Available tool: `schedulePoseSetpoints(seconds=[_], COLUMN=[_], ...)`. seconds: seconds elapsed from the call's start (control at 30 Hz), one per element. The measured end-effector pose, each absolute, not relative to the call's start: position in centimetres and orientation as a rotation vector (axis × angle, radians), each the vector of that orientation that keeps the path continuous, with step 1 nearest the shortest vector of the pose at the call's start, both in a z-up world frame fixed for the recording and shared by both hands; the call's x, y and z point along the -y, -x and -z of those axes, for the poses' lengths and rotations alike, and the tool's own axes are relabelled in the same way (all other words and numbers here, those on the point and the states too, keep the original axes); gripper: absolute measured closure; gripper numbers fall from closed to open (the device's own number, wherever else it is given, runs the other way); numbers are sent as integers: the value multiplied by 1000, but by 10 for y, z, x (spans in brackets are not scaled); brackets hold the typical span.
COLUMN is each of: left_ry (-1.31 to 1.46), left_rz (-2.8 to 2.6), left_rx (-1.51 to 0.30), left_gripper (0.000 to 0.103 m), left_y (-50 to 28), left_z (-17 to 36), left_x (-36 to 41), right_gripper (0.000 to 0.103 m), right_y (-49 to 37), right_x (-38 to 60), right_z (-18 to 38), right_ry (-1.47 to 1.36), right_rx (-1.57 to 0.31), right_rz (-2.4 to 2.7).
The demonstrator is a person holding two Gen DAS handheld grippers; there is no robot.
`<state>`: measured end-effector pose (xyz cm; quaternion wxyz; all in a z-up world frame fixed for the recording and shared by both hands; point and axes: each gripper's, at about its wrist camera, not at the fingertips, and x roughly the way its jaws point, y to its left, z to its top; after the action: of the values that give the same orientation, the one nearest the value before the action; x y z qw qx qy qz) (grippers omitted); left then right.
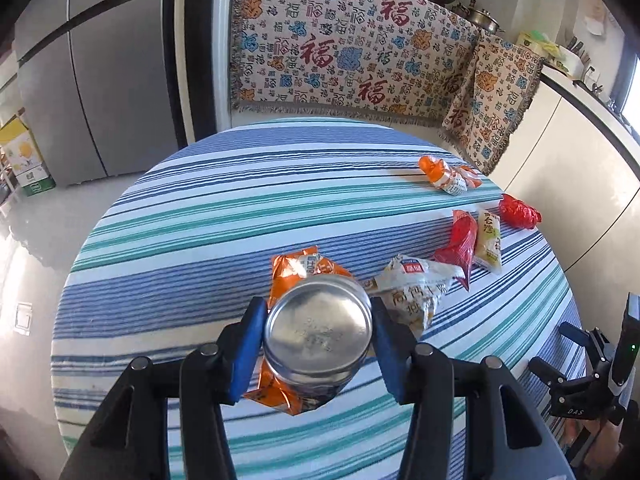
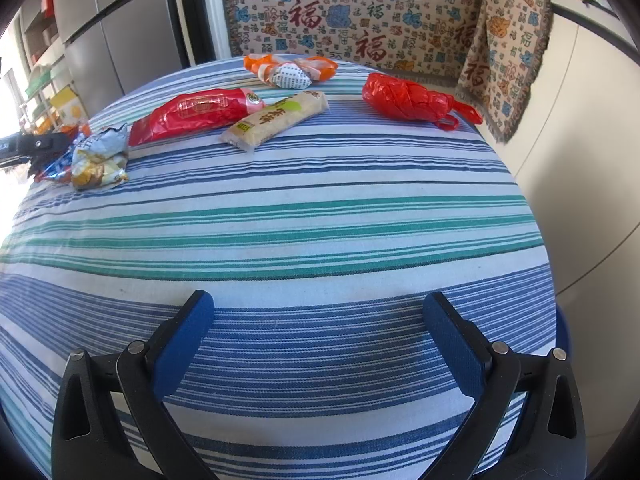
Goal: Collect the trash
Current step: 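Grasp the crushed silver can on the orange bag with the left tool, then grasp the white snack bag with the right tool while the left tool holds the can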
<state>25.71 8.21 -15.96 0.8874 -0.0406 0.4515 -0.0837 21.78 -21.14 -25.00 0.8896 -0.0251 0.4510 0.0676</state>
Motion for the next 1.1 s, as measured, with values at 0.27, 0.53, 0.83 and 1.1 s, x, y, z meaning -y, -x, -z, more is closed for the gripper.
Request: schedulePoseSetpoints(seconds=[0.27,0.53,0.83,1.1], left_ry=[171,157,148,196], left_rz=[72,17,-26,-49], left_rx=[-888,-839,-839,-862], left_gripper=[51,51,51,51], left_y=[-192,-178,-178,-178], left_z=[151,159,166,174], left_x=[-89,-95,-111,-129], right_gripper=[0,0,2,15], right_y=[-218,-218,-216,-268], right_x=[212,212,145,49], right_z=[250,250,226,211], right_ry=[53,54,-37,-22], right_rx=[-937,-937,-910,-884], right_rz=[-141,-141,-420,-492])
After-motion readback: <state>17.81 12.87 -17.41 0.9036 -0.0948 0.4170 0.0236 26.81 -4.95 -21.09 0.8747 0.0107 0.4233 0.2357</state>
